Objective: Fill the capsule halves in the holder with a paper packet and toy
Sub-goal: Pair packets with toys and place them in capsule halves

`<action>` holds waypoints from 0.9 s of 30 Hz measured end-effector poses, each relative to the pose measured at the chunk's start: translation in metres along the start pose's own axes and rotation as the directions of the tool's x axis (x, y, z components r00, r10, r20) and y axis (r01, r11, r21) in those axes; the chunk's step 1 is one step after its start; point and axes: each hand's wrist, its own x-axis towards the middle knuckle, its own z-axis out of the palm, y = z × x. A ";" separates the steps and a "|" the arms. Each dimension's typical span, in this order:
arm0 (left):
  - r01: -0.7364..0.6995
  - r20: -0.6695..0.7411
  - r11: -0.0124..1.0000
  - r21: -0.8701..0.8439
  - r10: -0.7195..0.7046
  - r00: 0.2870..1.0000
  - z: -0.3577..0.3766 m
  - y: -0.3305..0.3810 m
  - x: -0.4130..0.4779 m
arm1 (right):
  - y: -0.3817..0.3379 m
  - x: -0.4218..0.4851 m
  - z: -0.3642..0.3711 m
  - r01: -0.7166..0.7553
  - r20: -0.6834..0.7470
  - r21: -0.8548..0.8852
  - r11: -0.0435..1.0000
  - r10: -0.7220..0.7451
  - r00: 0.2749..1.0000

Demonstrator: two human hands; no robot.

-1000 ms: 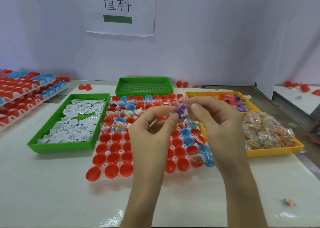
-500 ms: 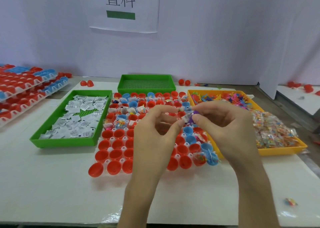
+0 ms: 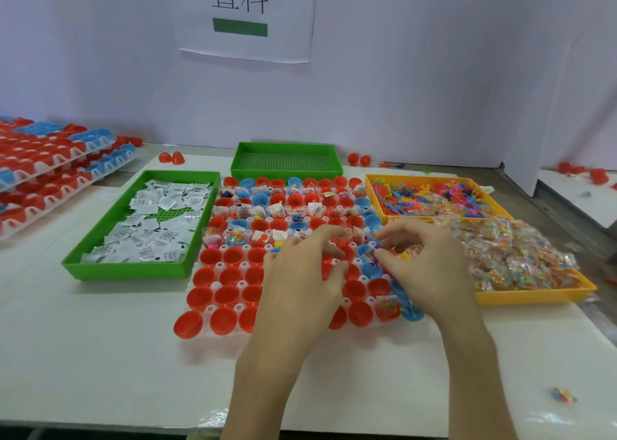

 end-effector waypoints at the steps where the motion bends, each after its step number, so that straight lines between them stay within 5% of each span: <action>1: 0.001 -0.012 1.000 -0.011 -0.001 1.000 -0.001 0.000 0.000 | 0.001 0.000 0.002 -0.007 0.024 -0.009 1.000 0.007 1.000; 16: -0.051 -0.089 0.991 -0.121 0.041 0.995 -0.012 0.002 -0.003 | 0.009 0.007 0.006 -0.106 0.199 -0.122 0.987 0.129 0.972; 27: -0.045 -0.092 0.992 -0.115 0.035 0.995 -0.014 0.003 -0.003 | 0.000 0.019 0.001 0.011 0.307 -0.266 0.964 0.074 0.949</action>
